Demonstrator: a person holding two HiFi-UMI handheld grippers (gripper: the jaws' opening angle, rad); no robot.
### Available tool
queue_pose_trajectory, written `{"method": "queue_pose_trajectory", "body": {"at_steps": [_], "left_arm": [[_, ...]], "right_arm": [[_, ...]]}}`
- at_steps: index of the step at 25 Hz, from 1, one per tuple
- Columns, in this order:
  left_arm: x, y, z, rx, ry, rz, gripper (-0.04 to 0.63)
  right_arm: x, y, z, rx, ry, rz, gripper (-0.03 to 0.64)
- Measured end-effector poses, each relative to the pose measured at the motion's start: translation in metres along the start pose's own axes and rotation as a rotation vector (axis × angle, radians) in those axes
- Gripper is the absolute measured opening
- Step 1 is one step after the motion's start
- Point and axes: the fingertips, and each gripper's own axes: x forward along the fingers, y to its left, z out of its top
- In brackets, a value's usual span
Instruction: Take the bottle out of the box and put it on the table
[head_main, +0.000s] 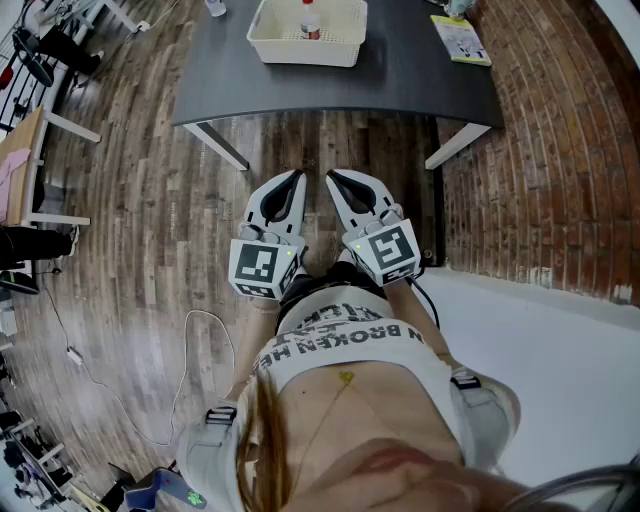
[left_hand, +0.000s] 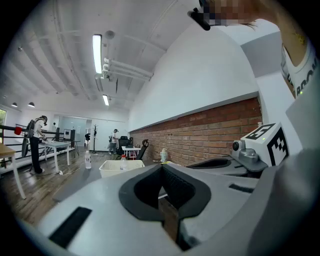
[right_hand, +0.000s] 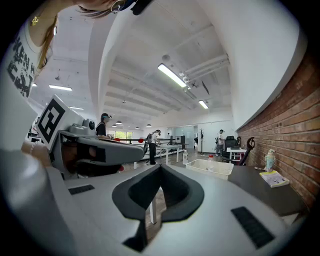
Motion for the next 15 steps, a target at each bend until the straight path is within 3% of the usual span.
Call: {"method": "queue_pose_trajectory", "body": {"at_steps": [15], "left_arm": [[0.025,0.003,-0.008,-0.067,0.014,0.028,0.000]], "right_arm": [[0.006,-0.035,-0.008,0.004,-0.021,0.035,0.009]]}}
